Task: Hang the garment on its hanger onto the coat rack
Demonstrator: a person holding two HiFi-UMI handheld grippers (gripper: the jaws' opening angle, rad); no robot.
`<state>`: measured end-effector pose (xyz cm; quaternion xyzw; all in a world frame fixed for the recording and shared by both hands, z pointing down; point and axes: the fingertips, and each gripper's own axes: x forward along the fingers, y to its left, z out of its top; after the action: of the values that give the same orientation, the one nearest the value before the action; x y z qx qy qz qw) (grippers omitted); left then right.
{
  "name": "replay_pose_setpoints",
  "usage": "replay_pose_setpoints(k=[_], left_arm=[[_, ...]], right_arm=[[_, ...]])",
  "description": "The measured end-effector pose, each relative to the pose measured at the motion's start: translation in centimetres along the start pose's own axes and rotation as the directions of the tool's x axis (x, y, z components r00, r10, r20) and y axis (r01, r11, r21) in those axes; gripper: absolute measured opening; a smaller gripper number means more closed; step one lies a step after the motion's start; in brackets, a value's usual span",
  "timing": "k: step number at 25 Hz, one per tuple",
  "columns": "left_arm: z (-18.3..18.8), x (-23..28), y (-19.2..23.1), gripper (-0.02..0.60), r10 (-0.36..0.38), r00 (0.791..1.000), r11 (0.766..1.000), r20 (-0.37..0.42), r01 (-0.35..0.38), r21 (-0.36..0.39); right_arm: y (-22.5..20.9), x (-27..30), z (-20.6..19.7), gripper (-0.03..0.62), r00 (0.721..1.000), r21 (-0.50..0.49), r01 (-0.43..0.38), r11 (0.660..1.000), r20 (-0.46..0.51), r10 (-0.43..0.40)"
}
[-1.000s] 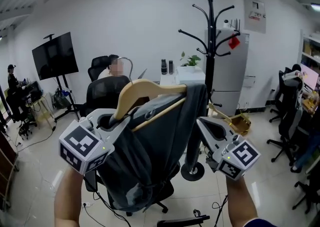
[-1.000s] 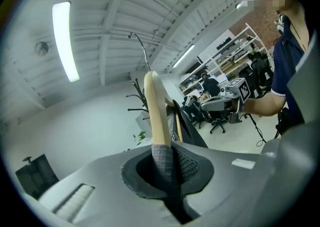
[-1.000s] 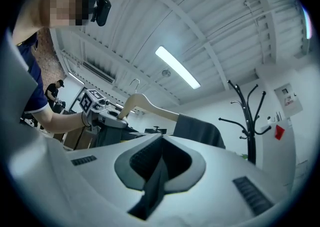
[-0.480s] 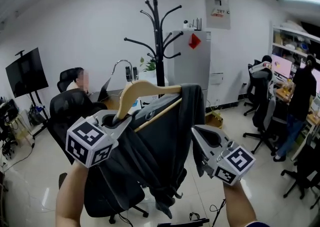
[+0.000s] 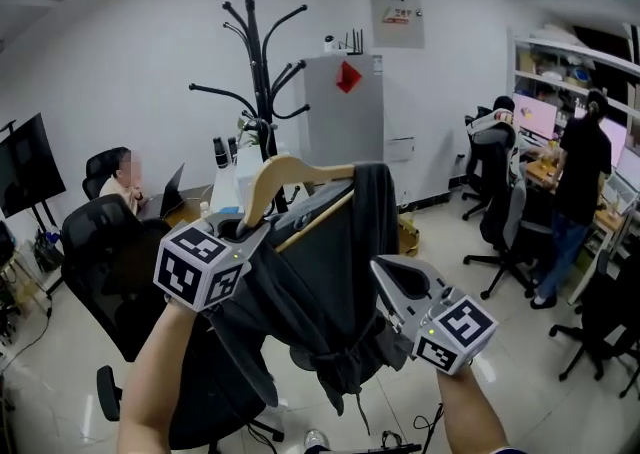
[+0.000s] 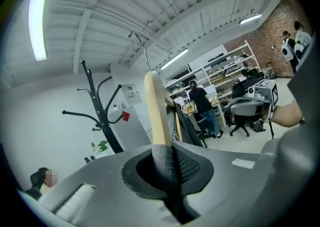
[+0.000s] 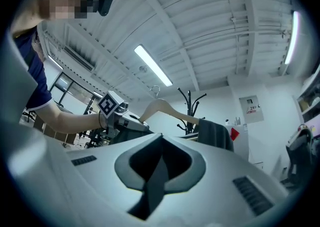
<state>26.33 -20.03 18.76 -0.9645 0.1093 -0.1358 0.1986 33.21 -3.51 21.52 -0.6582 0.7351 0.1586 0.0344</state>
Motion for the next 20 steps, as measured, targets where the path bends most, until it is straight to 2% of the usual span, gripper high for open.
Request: replay_pose_setpoints(k=[9,15,20], left_arm=[[0.6,10.4,2.1,0.017,-0.104,0.995,0.993,-0.003,0.104,0.049],[1.0,16.5,5.5,0.017,-0.164,0.986,0.982,-0.027,0.166,0.086],[2.8,20.0,9.4,0.017,-0.17,0.985,0.98,-0.026,0.172,0.102]], right_arm=[[-5.8,2.5,-2.8,0.0,0.994,-0.044,0.104,0.994,-0.029,-0.105],[-9.0,8.0,-3.3,0.0,0.99,-0.072,0.137,0.988,0.0,-0.138],[-10.4,12.8,-4.0,0.0,0.99,-0.074,0.138,0.988,0.023,-0.136]])
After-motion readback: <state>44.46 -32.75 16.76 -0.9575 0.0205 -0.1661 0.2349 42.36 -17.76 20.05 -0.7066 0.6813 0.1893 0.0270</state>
